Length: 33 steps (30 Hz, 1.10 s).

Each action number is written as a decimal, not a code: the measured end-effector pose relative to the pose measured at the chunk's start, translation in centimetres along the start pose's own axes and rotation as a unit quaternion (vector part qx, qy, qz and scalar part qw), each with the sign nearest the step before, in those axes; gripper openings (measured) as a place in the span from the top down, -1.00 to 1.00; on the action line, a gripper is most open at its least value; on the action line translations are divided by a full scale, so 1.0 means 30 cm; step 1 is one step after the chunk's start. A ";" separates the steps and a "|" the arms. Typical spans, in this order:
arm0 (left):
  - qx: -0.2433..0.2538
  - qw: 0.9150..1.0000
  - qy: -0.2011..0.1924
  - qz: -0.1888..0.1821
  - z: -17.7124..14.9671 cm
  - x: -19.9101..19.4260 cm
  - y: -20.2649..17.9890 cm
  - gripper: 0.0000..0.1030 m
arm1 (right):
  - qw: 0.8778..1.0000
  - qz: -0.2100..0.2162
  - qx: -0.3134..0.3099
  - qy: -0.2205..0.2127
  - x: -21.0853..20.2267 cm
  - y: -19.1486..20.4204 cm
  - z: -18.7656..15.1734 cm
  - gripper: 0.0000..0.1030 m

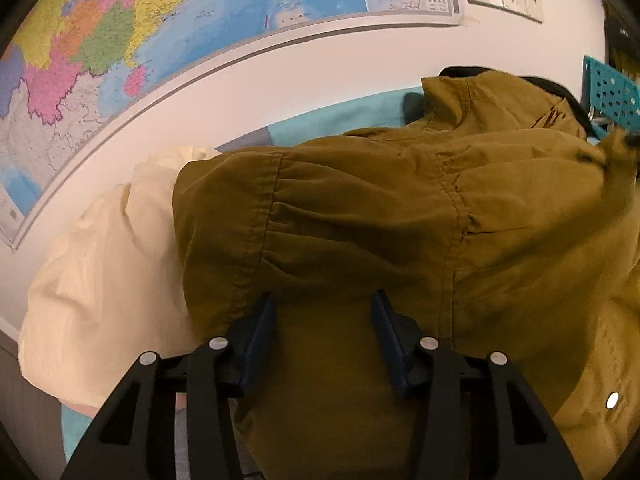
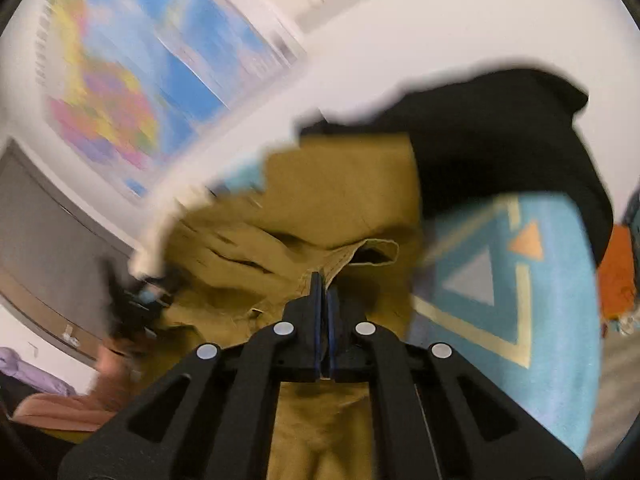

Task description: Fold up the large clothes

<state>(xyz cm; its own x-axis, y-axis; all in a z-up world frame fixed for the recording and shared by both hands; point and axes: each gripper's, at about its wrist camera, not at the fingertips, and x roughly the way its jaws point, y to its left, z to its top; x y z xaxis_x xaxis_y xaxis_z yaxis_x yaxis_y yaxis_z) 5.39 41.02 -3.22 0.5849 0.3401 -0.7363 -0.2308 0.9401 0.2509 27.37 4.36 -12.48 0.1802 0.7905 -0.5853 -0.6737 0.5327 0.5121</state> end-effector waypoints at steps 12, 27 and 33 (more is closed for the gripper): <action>-0.026 0.997 -0.049 -0.046 0.024 -0.129 0.023 -0.17 | 0.989 -0.054 -0.086 -0.104 -0.160 0.142 -0.034 0.05; -0.053 0.998 0.013 0.010 0.005 0.014 0.020 -0.12 | 0.985 -0.076 -0.154 0.018 0.261 0.308 0.081 0.33; -0.019 0.999 -0.040 -0.028 -0.045 -0.137 0.001 -0.34 | 0.980 -0.020 -0.196 -0.008 0.094 0.401 -0.037 0.13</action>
<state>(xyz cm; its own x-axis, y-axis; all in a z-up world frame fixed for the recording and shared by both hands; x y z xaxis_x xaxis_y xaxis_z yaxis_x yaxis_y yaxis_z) 1.94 39.61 -1.04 0.6579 0.2885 -0.6957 -0.2245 0.9569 0.1845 18.98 12.67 -8.65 0.2203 0.7779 -0.5885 -0.8888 0.4087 0.2075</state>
